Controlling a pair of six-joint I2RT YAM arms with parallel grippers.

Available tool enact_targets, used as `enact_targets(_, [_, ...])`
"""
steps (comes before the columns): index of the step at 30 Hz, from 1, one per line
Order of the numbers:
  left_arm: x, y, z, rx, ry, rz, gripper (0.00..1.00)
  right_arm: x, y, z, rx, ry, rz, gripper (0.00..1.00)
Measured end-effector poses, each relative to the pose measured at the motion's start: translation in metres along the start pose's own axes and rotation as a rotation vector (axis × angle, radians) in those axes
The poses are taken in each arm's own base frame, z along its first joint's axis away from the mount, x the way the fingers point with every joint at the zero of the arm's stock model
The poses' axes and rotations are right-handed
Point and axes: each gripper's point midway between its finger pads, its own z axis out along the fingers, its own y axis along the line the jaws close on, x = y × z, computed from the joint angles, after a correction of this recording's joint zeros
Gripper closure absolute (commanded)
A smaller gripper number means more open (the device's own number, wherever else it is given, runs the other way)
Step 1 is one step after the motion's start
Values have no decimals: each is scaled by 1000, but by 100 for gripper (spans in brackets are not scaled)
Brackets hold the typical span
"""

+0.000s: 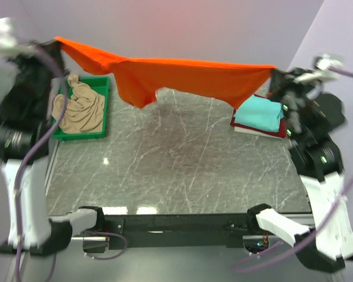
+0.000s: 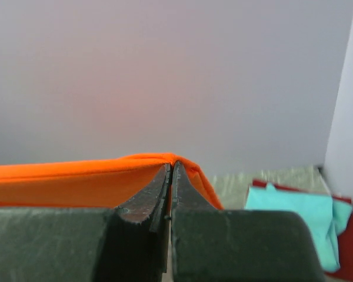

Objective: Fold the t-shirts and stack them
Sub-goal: Flatten the tshirt out

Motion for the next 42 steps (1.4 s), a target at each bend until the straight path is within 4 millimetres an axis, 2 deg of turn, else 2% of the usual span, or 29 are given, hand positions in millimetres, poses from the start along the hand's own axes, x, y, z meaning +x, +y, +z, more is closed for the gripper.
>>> enact_targets(3, [-52,-5,-47,27,-161,-6,99,-39,-5,-33,-24,-129,28,100])
enact_targets(6, [-100,-10,-95,56,-315,-4,99,-70,-10,-62,-43,-230,45,100])
enact_targets(8, [-123,-14,-119,76,-394,-2,99,-91,-12,-81,-58,-297,56,100])
enact_targets(10, [-137,-18,-132,99,-444,-2,99,-106,-13,-93,-71,-344,64,100])
enact_targets(12, [-143,-22,-136,121,-464,0,99,-113,-11,-97,-82,-360,65,100])
enact_targets(14, [-141,-25,-132,134,-455,2,99,-112,-10,-96,-84,-356,63,100])
enact_targets(17, [-126,-29,-109,156,-409,2,99,-101,-10,-83,-67,-329,55,100])
enact_targets(19, [-108,-32,-87,170,-362,1,99,-79,-12,-66,-38,-286,40,100])
enact_targets(22, [-56,-38,-32,210,-231,-8,99,-28,-18,-33,15,-179,-5,100])
enact_targets(25, [44,-35,37,232,-7,-20,98,45,-35,6,87,-30,-69,100])
enact_targets(26, [86,-31,58,229,77,-22,89,78,-47,21,122,30,-89,100])
enact_targets(27, [133,-25,75,220,172,-24,78,102,-58,29,150,79,-105,100])
enact_targets(28, [193,-16,92,209,291,-27,55,138,-70,40,177,150,-122,100])
enact_targets(29, [257,-7,101,198,421,-33,44,172,-84,48,207,225,-139,95])
enact_targets(30, [305,0,103,191,521,-43,35,207,-98,53,234,307,-155,84])
enact_targets(31, [361,10,100,175,639,-57,24,239,-112,57,261,387,-164,65])
enact_targets(32, [411,18,88,156,755,-72,21,268,-123,60,284,458,-165,62])
enact_targets(34, [471,30,61,125,917,-89,17,318,-143,65,322,590,-175,58])
enact_targets(35, [491,33,44,113,987,-97,16,338,-150,66,334,645,-174,56])
enact_targets(36, [501,32,32,109,1032,-101,16,353,-155,67,344,685,-173,55])
enact_targets(37, [503,26,25,119,1049,-104,16,362,-157,67,349,713,-169,44])
enact_targets(39, [490,9,25,161,1026,-101,16,376,-156,65,345,756,-152,41])
enact_targets(42, [455,-20,24,227,957,-106,15,370,-149,64,328,750,-128,38])
